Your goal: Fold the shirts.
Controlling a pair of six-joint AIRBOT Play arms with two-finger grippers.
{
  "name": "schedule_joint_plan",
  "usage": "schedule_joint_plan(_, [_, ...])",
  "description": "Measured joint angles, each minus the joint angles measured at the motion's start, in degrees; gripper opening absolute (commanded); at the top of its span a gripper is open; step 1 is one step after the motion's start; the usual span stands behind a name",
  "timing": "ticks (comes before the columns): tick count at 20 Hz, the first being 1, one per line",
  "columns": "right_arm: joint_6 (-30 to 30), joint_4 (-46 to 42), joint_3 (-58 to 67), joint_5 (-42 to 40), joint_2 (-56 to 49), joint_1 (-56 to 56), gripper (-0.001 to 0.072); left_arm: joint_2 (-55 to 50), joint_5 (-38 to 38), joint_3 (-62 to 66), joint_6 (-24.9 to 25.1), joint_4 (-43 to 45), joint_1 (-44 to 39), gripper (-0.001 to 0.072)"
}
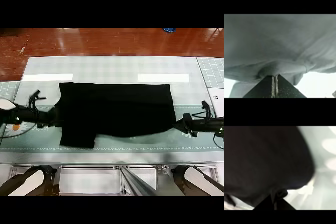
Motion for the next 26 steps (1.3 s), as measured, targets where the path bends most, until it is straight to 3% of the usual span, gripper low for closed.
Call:
schedule_joint_plan(5, [-0.3,4.7,10.0,0.7,-3.1,3.3,0.003,-5.4,-0.4,12.9,-1.0,-0.9,-0.4,0.0016])
schedule_joint_plan(16, [6.9,6.4,34.9,-7.7,-22.5,13.4,0.0039,-34.6,0.6,45.3,-6.1,-1.2,-6.4,0.0019])
schedule_joint_plan(17, [7.1,6.4,35.8,-8.2,-24.1,13.7,0.0221,-36.8,0.5,47.1,-6.5,-1.2,-6.7,0.0159])
schedule_joint_plan(18, [7.3,6.5,36.3,-8.8,-25.4,13.8,0.0416,-38.4,0.5,48.4,-6.6,-1.1,-7.1,0.0482])
schedule_joint_plan(22, [7.4,6.3,37.7,-11.1,-28.4,13.7,0.0408,-42.6,-0.7,51.0,-7.1,-1.2,-7.3,0.0506])
schedule_joint_plan(26, [7.1,4.1,40.7,-7.1,-27.8,9.8,0.0407,-41.3,-4.2,53.9,-6.1,-1.1,-4.3,0.0505])
